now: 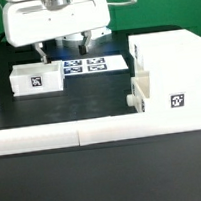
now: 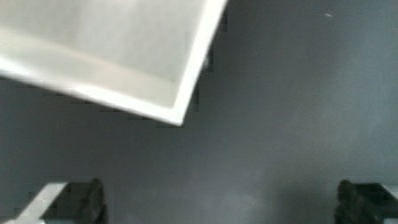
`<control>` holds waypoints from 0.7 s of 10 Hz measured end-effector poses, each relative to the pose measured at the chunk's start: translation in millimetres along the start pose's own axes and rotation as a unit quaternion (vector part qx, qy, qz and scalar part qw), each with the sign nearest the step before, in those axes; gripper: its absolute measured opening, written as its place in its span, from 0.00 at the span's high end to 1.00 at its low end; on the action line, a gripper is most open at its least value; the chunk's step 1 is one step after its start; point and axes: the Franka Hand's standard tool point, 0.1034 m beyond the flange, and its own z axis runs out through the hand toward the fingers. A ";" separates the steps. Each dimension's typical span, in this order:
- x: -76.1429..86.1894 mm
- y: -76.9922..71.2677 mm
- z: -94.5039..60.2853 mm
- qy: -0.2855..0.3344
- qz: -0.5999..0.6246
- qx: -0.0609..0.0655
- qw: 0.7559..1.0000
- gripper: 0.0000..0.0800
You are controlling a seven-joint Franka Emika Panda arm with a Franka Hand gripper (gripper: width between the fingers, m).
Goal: Assemble drawer
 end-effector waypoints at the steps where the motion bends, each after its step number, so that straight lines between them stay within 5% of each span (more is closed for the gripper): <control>1: -8.9 2.1 1.2 -0.005 0.003 0.000 1.000 0.19; 5: -54.9 -6.1 16.4 -0.015 0.041 -0.001 0.999 0.19; 7: -57.3 2.4 17.1 -0.011 0.037 -0.003 0.999 0.19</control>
Offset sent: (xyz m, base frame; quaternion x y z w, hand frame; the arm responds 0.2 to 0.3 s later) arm -0.0483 -0.0185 -0.0114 -0.0491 -0.0206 0.0817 0.9952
